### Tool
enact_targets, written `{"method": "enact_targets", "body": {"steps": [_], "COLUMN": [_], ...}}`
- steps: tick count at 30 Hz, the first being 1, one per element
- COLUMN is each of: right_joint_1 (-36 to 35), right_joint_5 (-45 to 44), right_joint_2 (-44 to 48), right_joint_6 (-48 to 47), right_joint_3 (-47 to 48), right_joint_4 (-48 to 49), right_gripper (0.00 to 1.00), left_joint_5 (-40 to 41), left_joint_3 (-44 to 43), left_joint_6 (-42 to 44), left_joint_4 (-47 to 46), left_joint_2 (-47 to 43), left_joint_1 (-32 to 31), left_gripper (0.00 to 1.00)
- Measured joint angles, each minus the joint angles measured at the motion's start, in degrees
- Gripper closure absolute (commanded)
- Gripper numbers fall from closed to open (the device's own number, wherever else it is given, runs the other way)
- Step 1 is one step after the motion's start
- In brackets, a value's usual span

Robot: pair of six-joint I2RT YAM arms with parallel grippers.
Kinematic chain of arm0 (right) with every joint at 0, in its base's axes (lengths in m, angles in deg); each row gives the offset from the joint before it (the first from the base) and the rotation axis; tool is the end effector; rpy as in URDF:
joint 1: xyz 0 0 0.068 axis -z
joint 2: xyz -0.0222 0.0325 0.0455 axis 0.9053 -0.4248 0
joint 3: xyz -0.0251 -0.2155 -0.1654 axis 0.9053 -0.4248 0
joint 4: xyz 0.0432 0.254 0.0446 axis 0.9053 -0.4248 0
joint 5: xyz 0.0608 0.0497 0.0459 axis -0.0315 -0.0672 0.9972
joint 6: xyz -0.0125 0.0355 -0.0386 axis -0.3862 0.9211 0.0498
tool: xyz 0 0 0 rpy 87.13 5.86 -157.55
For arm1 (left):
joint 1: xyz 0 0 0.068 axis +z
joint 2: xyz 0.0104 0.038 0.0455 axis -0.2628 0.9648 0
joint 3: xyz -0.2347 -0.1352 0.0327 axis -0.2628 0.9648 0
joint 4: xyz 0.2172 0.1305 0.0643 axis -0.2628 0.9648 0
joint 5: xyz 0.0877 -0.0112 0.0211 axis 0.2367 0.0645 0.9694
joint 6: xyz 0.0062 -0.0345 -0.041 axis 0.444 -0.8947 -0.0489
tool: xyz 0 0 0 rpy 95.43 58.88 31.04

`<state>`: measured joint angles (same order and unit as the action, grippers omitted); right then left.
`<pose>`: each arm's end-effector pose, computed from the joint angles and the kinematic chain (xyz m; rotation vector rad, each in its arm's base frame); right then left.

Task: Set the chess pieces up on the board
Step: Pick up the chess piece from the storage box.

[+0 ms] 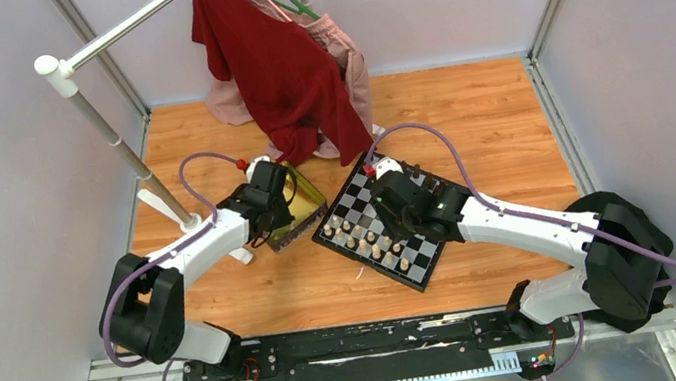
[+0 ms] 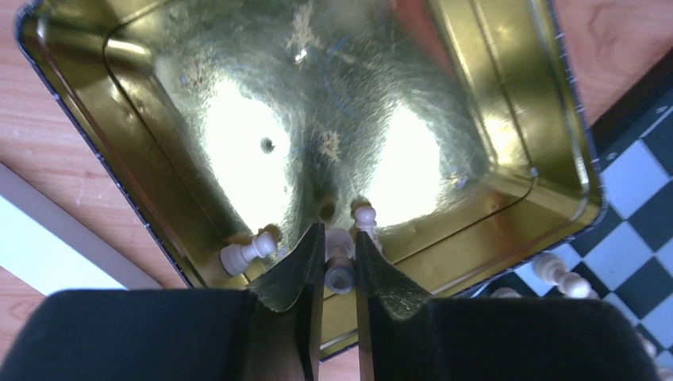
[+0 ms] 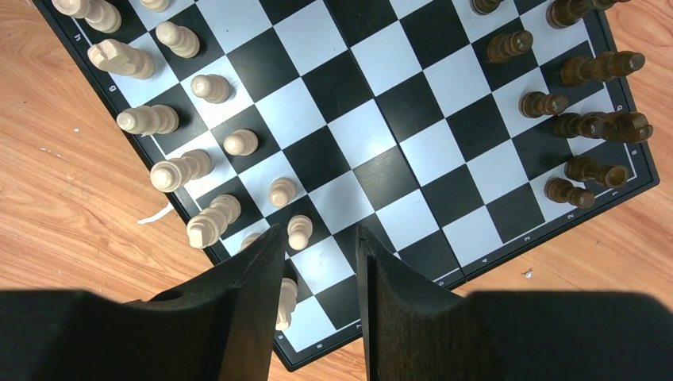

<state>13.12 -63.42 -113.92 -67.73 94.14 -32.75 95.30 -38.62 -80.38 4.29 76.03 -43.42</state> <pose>0.1766 0.2085 0.2458 -0.5415 2.3268 0.2641 0.2534 -0.1240 0.1890 -0.2698 2.4736 -0.0901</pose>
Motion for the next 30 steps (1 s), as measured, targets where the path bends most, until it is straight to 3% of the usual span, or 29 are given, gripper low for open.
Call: {"method": "enact_targets", "body": {"steps": [18, 24, 30], "right_joint_1": [0.9, 6.6, 13.5], "right_joint_5": [-1.8, -3.6, -4.2], "right_joint_2": [2.1, 6.6, 10.0], "right_joint_6": [-0.9, -0.9, -0.6], "right_joint_3": [-1.7, -3.7, -6.2], "right_joint_4": [0.1, 0.9, 2.7], "right_gripper": [0.57, 0.57, 0.57], "left_joint_5": [-1.9, -3.7, -4.0], "left_joint_3": [-6.4, -10.1, -13.7], "left_joint_6": [1.2, 3.1, 6.0], "left_joint_4": [3.6, 6.8, 9.4], "left_joint_2": [-2.2, -6.3, -9.1], "left_joint_1": [0.4, -1.0, -8.6], "left_gripper": [0.92, 0.93, 0.94]}}
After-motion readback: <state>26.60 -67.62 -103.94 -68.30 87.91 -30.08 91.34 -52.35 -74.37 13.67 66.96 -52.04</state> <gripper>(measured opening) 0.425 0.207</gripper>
